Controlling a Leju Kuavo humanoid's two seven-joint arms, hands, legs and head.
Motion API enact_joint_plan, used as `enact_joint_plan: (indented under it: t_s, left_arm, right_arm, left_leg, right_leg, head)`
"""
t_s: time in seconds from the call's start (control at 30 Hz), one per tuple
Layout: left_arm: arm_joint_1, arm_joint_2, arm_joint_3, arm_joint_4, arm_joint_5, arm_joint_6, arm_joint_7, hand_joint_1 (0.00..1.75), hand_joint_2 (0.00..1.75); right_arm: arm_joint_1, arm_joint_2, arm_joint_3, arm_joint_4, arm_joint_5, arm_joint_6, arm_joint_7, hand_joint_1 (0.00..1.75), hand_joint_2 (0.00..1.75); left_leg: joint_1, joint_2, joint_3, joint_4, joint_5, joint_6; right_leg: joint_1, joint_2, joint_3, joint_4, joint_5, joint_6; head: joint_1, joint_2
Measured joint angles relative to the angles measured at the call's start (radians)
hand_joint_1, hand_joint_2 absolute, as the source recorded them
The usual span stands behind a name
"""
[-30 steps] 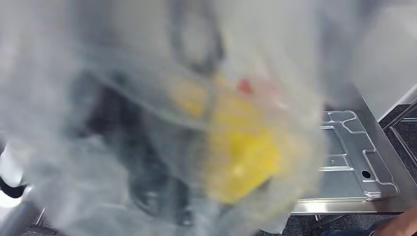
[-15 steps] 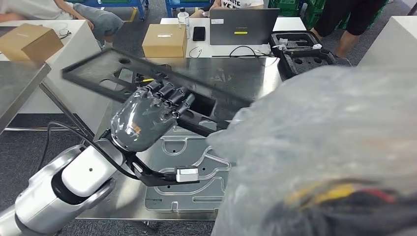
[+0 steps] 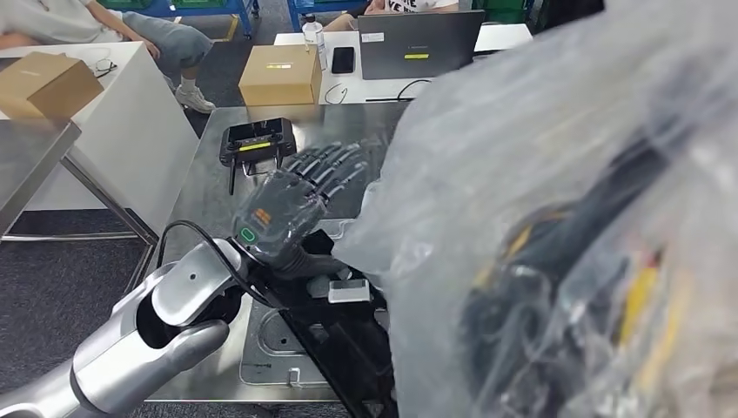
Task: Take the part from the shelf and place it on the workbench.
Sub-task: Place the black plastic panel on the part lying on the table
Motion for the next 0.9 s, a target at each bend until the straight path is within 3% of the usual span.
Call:
enact_joint_plan:
  t_s: [0.07, 0.13, 0.2, 0.27, 0.33, 0.37, 0.4, 0.43, 0.5, 0.57, 0.67, 0.73, 0.83, 0.87, 0.9]
  left_arm:
    - [0.002, 0.013, 0.02, 0.001, 0.018, 0.021, 0.029, 0.0, 0.0]
    - [0.008, 0.03, 0.041, 0.001, 0.039, 0.036, 0.049, 0.0, 0.0]
    - [0.016, 0.048, 0.064, 0.0, 0.054, 0.049, 0.066, 0.0, 0.0]
    - [0.021, 0.063, 0.087, -0.004, 0.066, 0.061, 0.08, 0.0, 0.0]
    - [0.03, 0.078, 0.103, -0.007, 0.074, 0.066, 0.087, 0.0, 0.0]
    - [0.037, 0.085, 0.109, -0.008, 0.077, 0.067, 0.09, 0.0, 0.0]
    - [0.044, 0.091, 0.114, -0.009, 0.08, 0.07, 0.094, 0.0, 0.0]
    - [0.05, 0.098, 0.12, -0.012, 0.082, 0.075, 0.099, 0.0, 0.0]
    - [0.057, 0.112, 0.136, -0.024, 0.086, 0.088, 0.112, 0.0, 0.0]
    - [0.06, 0.131, 0.159, -0.039, 0.089, 0.102, 0.124, 0.0, 0.0]
    - [0.07, 0.159, 0.189, -0.065, 0.091, 0.114, 0.132, 0.0, 0.0]
    - [0.079, 0.176, 0.205, -0.079, 0.09, 0.116, 0.137, 0.0, 0.0]
    - [0.091, 0.196, 0.227, -0.096, 0.083, 0.118, 0.146, 0.0, 0.0]
    - [0.096, 0.2, 0.232, -0.101, 0.081, 0.118, 0.147, 0.0, 0.0]
    - [0.103, 0.205, 0.237, -0.106, 0.08, 0.119, 0.148, 0.0, 0.0]
  right_arm:
    - [0.002, 0.0, 0.0, 0.0, -0.002, -0.002, -0.003, 0.0, 0.0]
    - [0.004, -0.002, 0.0, 0.0, -0.003, -0.002, -0.005, 0.0, 0.0]
    - [0.006, -0.005, 0.0, 0.0, -0.004, -0.004, -0.005, 0.0, 0.0]
    - [0.008, -0.008, 0.0, 0.0, -0.005, -0.007, -0.005, 0.0, 0.0]
    - [0.011, -0.011, 0.0, 0.0, -0.007, -0.008, -0.005, 0.0, 0.0]
    - [0.012, -0.013, 0.0, 0.0, -0.007, -0.009, -0.005, 0.0, 0.0]
    - [0.013, -0.014, 0.0, 0.0, -0.007, -0.009, -0.005, 0.0, 0.0]
    - [0.014, -0.016, 0.0, 0.0, -0.007, -0.009, -0.005, 0.0, 0.0]
    - [0.015, -0.018, 0.0, 0.0, -0.005, -0.009, -0.005, 0.0, 0.0]
    - [0.016, -0.018, 0.0, 0.0, -0.002, -0.009, -0.005, 0.0, 0.0]
    - [0.017, -0.016, 0.001, 0.0, 0.0, -0.009, -0.005, 0.0, 0.0]
    - [0.018, -0.014, 0.001, 0.0, 0.002, -0.009, -0.003, 0.0, 0.0]
    - [0.02, -0.014, 0.001, 0.0, 0.006, -0.01, -0.001, 0.0, 0.0]
    - [0.021, -0.014, 0.001, 0.0, 0.007, -0.01, 0.0, 0.0, 0.0]
    - [0.022, -0.014, 0.001, 0.0, 0.008, -0.01, 0.001, 0.0, 0.0]
  left_leg:
    - [-0.008, 0.001, 0.05, -0.109, 0.039, 0.011]
    - [-0.014, 0.001, 0.058, -0.125, 0.044, 0.019]
    - [-0.01, 0.001, 0.065, -0.135, 0.055, 0.029]
    - [-0.004, 0.001, 0.069, -0.145, 0.065, 0.039]
    - [-0.004, 0.001, 0.066, -0.145, 0.069, 0.043]
    - [-0.004, 0.001, 0.064, -0.145, 0.07, 0.044]
    - [-0.004, 0.0, 0.062, -0.145, 0.072, 0.044]
    - [-0.002, 0.0, 0.059, -0.143, 0.074, 0.043]
    - [0.002, -0.001, 0.051, -0.134, 0.076, 0.037]
    - [0.001, -0.004, 0.039, -0.12, 0.077, 0.027]
    - [-0.002, -0.006, 0.025, -0.107, 0.083, 0.01]
    - [0.001, -0.005, 0.008, -0.074, 0.052, -0.002]
    - [0.005, -0.002, -0.055, 0.112, -0.082, -0.017]
    - [0.006, -0.002, -0.07, 0.172, -0.112, -0.019]
    - [0.006, -0.002, -0.068, 0.2, -0.123, -0.018]
  right_leg:
    - [0.002, 0.0, 0.003, 0.0, -0.002, 0.006]
    - [0.003, 0.0, 0.005, -0.002, -0.001, 0.016]
    - [0.003, -0.001, 0.004, 0.002, -0.01, 0.025]
    - [0.004, -0.002, -0.021, 0.073, -0.068, 0.032]
    - [0.004, -0.003, -0.071, 0.214, -0.148, 0.036]
    - [0.003, -0.003, -0.089, 0.271, -0.17, 0.038]
    - [0.002, -0.003, -0.091, 0.293, -0.173, 0.041]
    - [0.0, -0.003, -0.074, 0.275, -0.157, 0.044]
    - [-0.008, -0.004, 0.008, 0.14, -0.104, 0.054]
    - [-0.013, 0.002, 0.064, 0.04, -0.069, 0.052]
    - [-0.013, 0.007, 0.057, 0.029, -0.063, 0.029]
    - [-0.015, 0.003, 0.046, 0.027, -0.054, 0.013]
    - [-0.013, -0.003, 0.017, 0.027, -0.032, -0.002]
    - [-0.011, -0.004, 0.007, 0.028, -0.025, -0.003]
    - [-0.008, -0.006, -0.003, 0.028, -0.017, -0.004]
  head:
    - [0.0, 0.0]
    - [0.0, 0.0]
    - [0.001, 0.0]
    - [0.002, 0.0]
    - [0.003, 0.0]
    - [0.003, 0.0]
    - [0.003, 0.0]
    - [0.003, 0.0]
    - [0.003, 0.0]
    - [0.004, 0.0]
    - [0.003, 0.0]
    - [0.002, 0.0]
    - [0.0, 0.0]
    - [0.0, 0.0]
    - [0.0, 0.0]
